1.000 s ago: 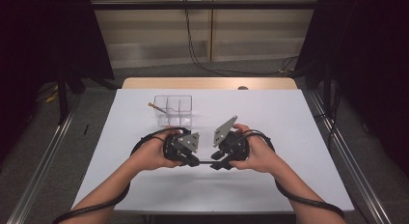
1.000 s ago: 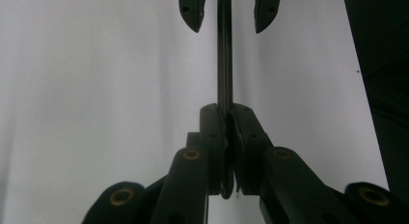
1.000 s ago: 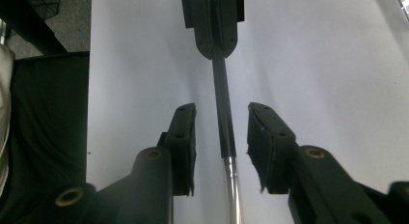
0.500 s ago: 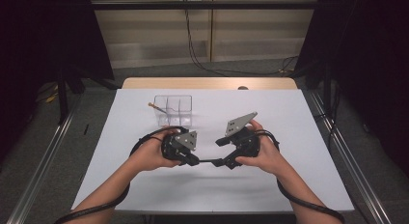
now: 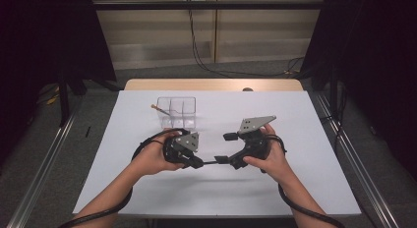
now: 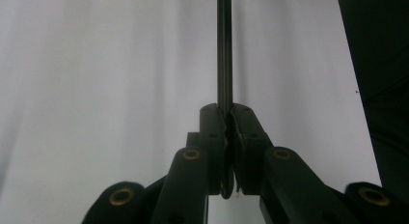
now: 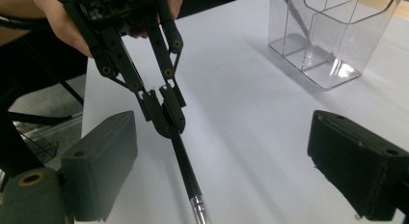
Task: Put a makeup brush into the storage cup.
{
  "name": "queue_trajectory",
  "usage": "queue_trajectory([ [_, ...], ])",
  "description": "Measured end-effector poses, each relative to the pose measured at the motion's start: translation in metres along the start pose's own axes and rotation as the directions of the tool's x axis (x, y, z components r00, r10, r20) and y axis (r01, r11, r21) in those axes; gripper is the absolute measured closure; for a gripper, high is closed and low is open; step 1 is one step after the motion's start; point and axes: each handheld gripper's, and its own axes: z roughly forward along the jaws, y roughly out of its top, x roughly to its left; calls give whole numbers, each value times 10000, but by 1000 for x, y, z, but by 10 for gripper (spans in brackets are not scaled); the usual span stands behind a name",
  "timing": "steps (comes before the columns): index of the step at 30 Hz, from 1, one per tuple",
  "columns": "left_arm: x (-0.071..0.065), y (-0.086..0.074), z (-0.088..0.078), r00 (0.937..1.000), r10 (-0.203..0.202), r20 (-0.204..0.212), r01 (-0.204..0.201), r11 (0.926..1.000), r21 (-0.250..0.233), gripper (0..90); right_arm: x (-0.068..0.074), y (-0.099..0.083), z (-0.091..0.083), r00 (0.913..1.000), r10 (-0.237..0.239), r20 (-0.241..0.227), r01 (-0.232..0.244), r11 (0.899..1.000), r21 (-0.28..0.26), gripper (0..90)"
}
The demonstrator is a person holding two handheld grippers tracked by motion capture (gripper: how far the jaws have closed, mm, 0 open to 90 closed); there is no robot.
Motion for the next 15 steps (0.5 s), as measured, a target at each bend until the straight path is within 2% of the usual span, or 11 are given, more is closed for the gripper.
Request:
queue_trajectory([
  [7, 0, -4, -1, 9999, -72, -141, 67, 9994, -347, 842, -1, -3, -3, 9998, 127, 120, -121, 9984, -545, 87],
  [8, 0, -4, -3, 9999, -59, -126, 55, 9996, -285, 842, -1, -3, -3, 9998, 149, 92, -144, 9982, -581, 87],
  [12, 0, -9, -4, 9991, -391, -184, 375, 9964, -766, 842, -2, -5, -5, 9997, 225, 128, -214, 9965, -804, 87],
  [15, 0, -12, -5, 9985, -497, -208, 475, 9942, -966, 842, -3, -6, -5, 9995, 267, 166, -251, 9955, -913, 88],
])
